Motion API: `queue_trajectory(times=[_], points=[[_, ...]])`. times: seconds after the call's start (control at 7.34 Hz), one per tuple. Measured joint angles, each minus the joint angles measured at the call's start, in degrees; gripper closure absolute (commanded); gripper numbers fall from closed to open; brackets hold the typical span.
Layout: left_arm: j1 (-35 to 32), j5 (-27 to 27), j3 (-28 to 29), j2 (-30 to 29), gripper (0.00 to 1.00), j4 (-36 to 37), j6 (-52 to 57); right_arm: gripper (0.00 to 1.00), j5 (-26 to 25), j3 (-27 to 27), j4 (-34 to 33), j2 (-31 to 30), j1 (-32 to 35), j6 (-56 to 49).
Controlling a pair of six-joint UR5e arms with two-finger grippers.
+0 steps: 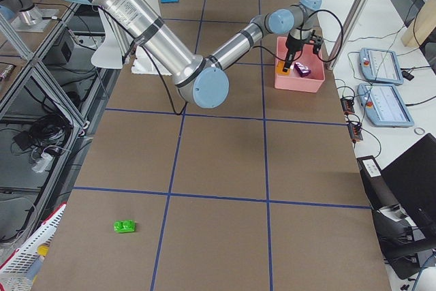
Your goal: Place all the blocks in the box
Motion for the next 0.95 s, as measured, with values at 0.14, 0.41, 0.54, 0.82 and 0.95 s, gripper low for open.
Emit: queue_trajectory(times=[0.14,0.41,0.54,0.82,0.95], points=[[0.03,0.66,-0.03,4.62,0.0,-4.59,0.02,1.0,-0.21,-6.41,5.57,3.89,-0.61,3.24],[0.08,0.98,0.01,11.84,0.0,-11.59,-0.06,1.0,-2.75,-17.93,17.6,9.35,-2.96,9.36],[0.12,0.93,0.2,14.76,0.0,-15.1,-0.13,1.0,-4.94,-21.39,21.76,11.08,-4.74,12.0],[0.75,0.7,0.41,18.17,0.0,-18.38,-1.18,0.37,-8.67,-25.0,26.84,12.21,-7.73,14.23],[2.22,0.69,0.47,18.81,0.0,-18.86,-3.5,0.0,-9.96,-26.02,28.41,12.33,-8.81,14.89]])
